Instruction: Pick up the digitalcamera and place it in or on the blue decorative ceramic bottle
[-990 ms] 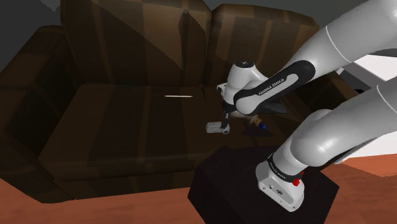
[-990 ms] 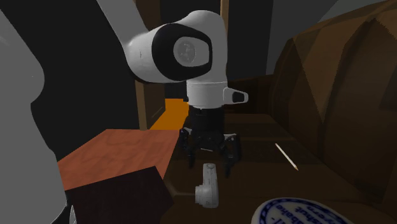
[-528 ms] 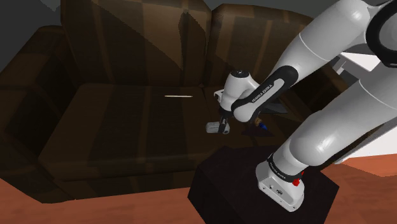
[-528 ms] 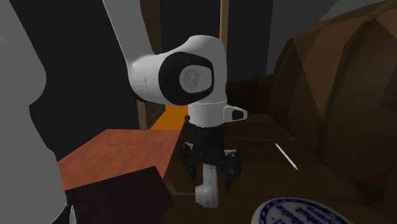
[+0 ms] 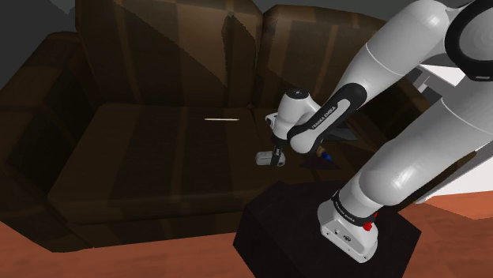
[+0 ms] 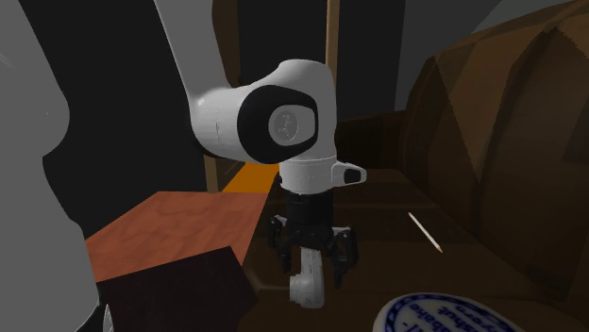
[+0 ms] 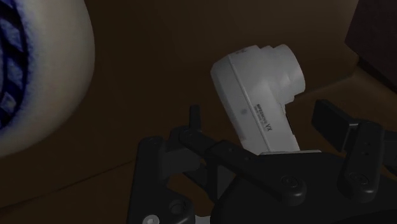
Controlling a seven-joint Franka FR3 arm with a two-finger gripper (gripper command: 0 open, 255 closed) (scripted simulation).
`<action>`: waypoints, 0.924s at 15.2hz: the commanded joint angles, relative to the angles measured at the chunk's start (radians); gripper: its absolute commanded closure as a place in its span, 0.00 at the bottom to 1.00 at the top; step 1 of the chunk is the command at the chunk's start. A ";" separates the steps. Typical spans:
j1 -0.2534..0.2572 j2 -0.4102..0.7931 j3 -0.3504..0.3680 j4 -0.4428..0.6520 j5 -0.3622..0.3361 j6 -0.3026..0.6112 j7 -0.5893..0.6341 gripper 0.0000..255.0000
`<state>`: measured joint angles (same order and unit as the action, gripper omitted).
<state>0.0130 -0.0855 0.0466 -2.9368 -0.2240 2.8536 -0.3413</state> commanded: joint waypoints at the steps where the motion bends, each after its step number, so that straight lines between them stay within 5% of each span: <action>1: 0.000 0.000 0.000 0.000 0.000 0.000 0.000 1.00; 10: 0.000 0.000 0.000 0.000 0.000 0.000 0.000 1.00; 14: 0.023 -0.090 -0.008 -0.005 0.057 -0.083 -0.044 1.00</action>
<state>0.0307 -0.1524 0.0421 -2.9429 -0.1816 2.7940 -0.3725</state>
